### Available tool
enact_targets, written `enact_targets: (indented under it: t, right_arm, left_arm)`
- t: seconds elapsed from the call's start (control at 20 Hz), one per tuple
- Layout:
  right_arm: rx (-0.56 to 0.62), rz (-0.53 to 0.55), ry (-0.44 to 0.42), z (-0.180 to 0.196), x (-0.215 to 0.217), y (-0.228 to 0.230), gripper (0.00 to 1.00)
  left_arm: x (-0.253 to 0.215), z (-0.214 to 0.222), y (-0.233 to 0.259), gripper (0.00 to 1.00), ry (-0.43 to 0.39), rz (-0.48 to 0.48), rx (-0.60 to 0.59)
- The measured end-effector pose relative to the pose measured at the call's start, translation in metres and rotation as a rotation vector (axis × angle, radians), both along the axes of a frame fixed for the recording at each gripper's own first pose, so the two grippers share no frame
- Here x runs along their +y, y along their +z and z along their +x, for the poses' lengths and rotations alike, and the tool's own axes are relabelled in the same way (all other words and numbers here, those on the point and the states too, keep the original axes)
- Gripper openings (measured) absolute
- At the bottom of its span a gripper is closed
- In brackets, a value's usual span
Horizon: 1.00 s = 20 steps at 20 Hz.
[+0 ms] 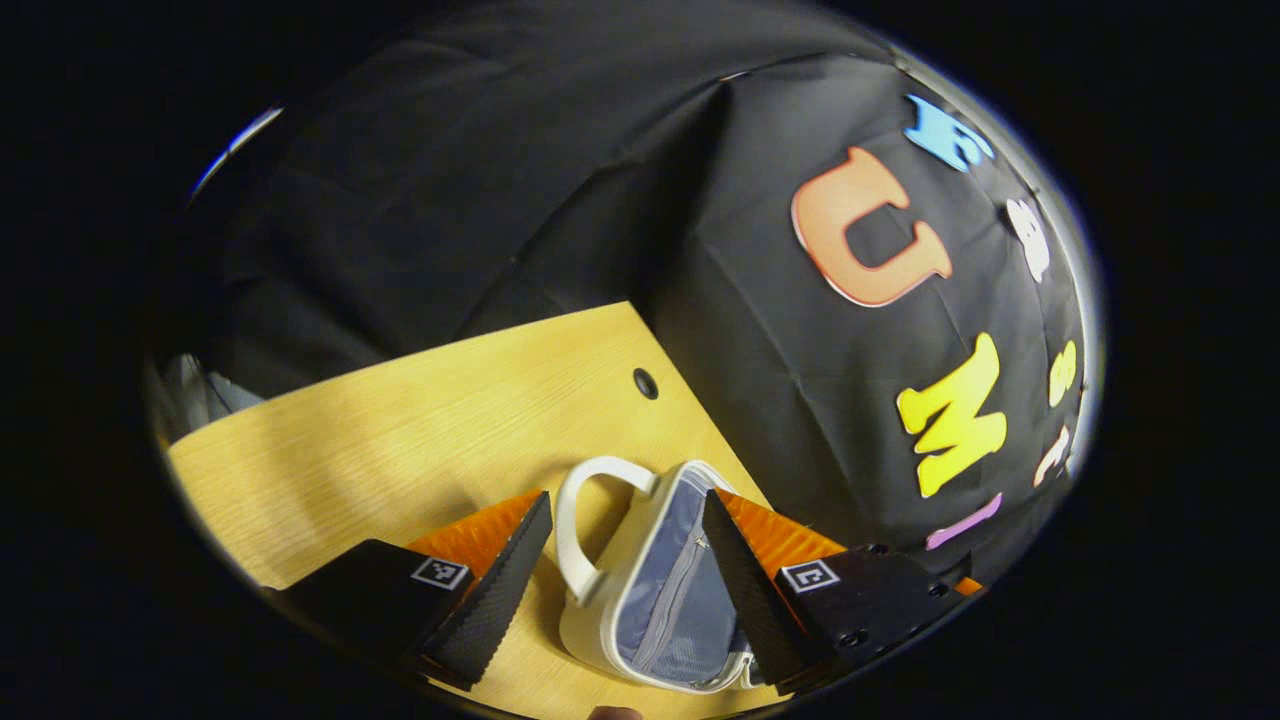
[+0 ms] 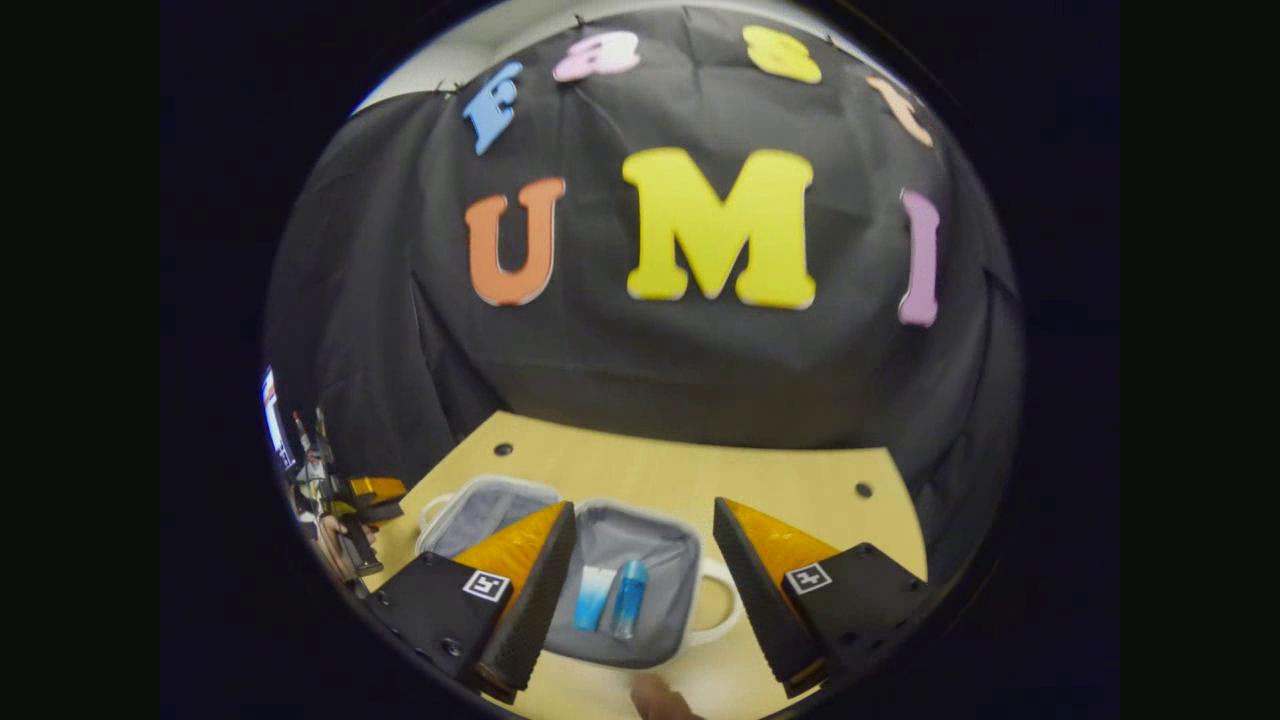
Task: First open the suitcase, pack the skin care products into it, and then close the suitcase.
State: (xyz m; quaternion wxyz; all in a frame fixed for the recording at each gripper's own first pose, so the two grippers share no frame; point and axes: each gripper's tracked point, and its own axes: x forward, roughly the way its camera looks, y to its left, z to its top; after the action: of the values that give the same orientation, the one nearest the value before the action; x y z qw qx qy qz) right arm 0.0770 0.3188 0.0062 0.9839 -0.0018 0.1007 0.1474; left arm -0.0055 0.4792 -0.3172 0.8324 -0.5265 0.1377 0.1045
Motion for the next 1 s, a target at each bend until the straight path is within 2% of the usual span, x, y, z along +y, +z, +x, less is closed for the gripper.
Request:
enact_targets:
  t: [0.05,0.1,0.15,0.25,0.3,0.35,0.4,0.45,0.5,0.55,0.65,0.7,0.75,0.8,1.0]
  right_arm:
    - [-0.056,0.008,-0.02,-0.011,-0.009,0.024,0.81]
    - [-0.11,0.024,-0.032,-0.023,-0.019,0.048,0.81]
    - [-0.162,0.031,-0.038,-0.033,-0.029,0.069,0.77]
    - [-0.241,0.021,-0.059,-0.05,-0.047,0.095,0.81]
    - [-0.268,0.01,-0.071,-0.057,-0.052,0.102,0.81]
    - [-0.29,-0.005,-0.079,-0.062,-0.056,0.106,0.77]
    - [-0.306,-0.017,-0.081,-0.067,-0.06,0.109,0.81]
    - [-0.318,-0.03,-0.085,-0.069,-0.064,0.108,0.81]
    - [-0.323,-0.039,-0.086,-0.072,-0.066,0.108,0.81]
    - [-0.329,-0.05,-0.09,-0.074,-0.069,0.108,0.79]
    - [-0.337,-0.056,-0.097,-0.076,-0.077,0.108,0.79]
    - [-0.342,-0.056,-0.107,-0.078,-0.083,0.109,0.79]
    - [-0.345,-0.056,-0.115,-0.079,-0.088,0.11,0.79]
    - [-0.35,-0.055,-0.12,-0.079,-0.093,0.112,0.79]
    - [-0.364,-0.033,-0.125,-0.078,-0.111,0.119,0.79]
  left_arm:
    - [0.002,0.005,-0.009,1.0,-0.005,-0.056,-0.004]
    - [0.004,0.005,-0.019,0.97,-0.003,-0.095,0.007]
    - [0.011,0.003,-0.034,0.97,0.029,-0.114,0.037]
    - [0.016,0.011,-0.042,0.96,0.047,-0.207,0.008]
    - [0.015,0.014,-0.041,0.91,0.044,-0.238,-0.011]
    - [0.013,0.016,-0.041,0.99,0.032,-0.244,-0.019]
    - [0.009,0.02,-0.045,0.81,0.016,-0.244,-0.023]
    - [0.001,0.023,-0.046,0.89,-0.008,-0.244,-0.019]
    - [-0.007,0.026,-0.046,0.67,-0.031,-0.25,-0.019]
    - [-0.013,0.03,-0.043,0.63,-0.052,-0.258,-0.028]
    - [-0.018,0.038,-0.042,0.45,-0.061,-0.247,-0.022]
    - [-0.017,0.039,-0.049,0.3,-0.054,-0.222,0.005]
    - [-0.018,0.04,-0.053,0.07,-0.055,-0.204,0.025]
    - [-0.018,0.038,-0.046,0.12,-0.05,-0.189,0.021]
    - [-0.019,0.036,-0.019,0.07,-0.062,-0.055,0.044]
